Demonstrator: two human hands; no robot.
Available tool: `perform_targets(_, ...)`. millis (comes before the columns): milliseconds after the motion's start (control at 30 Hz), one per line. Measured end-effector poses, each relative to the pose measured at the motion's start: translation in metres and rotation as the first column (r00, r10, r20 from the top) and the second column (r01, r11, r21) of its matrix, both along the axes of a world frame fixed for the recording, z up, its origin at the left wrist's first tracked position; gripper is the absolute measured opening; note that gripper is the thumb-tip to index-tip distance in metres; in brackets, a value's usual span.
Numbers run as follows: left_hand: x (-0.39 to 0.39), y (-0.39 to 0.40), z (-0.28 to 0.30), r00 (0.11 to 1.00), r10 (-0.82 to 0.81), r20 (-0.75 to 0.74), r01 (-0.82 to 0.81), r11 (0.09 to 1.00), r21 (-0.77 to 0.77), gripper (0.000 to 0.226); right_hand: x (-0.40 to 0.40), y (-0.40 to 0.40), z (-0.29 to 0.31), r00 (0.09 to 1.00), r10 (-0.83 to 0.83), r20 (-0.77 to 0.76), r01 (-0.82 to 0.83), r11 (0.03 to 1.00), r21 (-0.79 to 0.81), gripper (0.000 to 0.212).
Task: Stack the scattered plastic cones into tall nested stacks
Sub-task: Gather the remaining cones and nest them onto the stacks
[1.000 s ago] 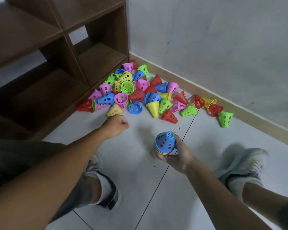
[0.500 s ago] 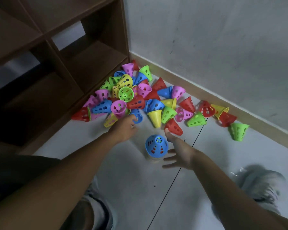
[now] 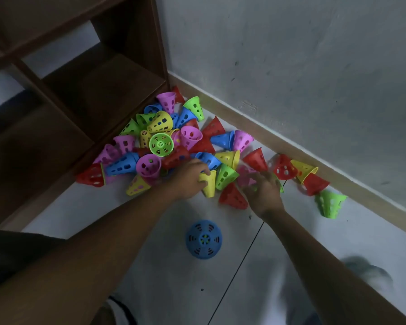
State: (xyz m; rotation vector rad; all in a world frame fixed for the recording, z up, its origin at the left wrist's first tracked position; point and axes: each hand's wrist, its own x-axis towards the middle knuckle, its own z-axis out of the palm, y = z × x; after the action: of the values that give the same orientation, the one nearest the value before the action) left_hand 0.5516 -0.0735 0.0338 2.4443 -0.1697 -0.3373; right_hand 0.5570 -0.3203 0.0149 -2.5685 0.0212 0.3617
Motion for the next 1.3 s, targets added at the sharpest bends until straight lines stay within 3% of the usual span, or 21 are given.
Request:
perform_targets(167, 0.004, -0.006, -0.008, 0.987, -0.001, -0.159, 0.013, 0.997, 0.074, 0.03, 0.011, 0.006, -0.003, 0.979, 0.191, 0.068, -0.187, 0.98, -0.063, 0.05)
perform_targets(267, 0.003, -0.004, -0.009, 0.977, 0.014, -0.211, 0.0, 0.998, 0.066, 0.02, 0.017, 0.016, -0.003, 0.97, 0.242, 0.027, -0.24, 0.968, -0.066, 0.048)
perform_targets(433, -0.004, -0.004, 0.003, 0.971, 0.019, -0.24, -0.012, 0.999, 0.03, 0.017, 0.013, 0.023, -0.005, 0.939, 0.263, 0.223, -0.246, 0.964, -0.101, 0.039)
perform_targets(633, -0.014, 0.003, 0.035, 0.968, 0.053, -0.245, -0.045, 0.998, 0.036, 0.027, 0.015, 0.02, -0.006, 0.896, 0.443, 0.031, -0.43, 0.882, -0.191, 0.06)
perform_targets(800, -0.022, 0.011, 0.082, 0.969, 0.091, -0.229, -0.091, 0.996, 0.009, 0.035, 0.013, 0.016, -0.008, 0.847, 0.529, -0.044, -0.529, 0.832, -0.167, 0.065)
perform_targets(1000, -0.038, 0.022, 0.141, 0.934, 0.142, -0.327, -0.157, 0.987, -0.02, 0.073, -0.003, 0.016, -0.012, 0.836, 0.549, -0.027, -0.546, 0.824, -0.154, 0.049)
perform_targets(1200, -0.066, 0.025, 0.185, 0.861, 0.042, -0.506, -0.122, 0.985, -0.125, 0.082, -0.015, 0.017, -0.006, 0.817, 0.576, 0.002, -0.565, 0.801, -0.198, 0.03)
perform_targets(1300, -0.081, 0.019, 0.191, 0.834, -0.007, -0.552, -0.113, 0.977, -0.183, 0.074, -0.021, 0.01, -0.006, 0.822, 0.569, -0.02, -0.561, 0.803, -0.2, 0.021)
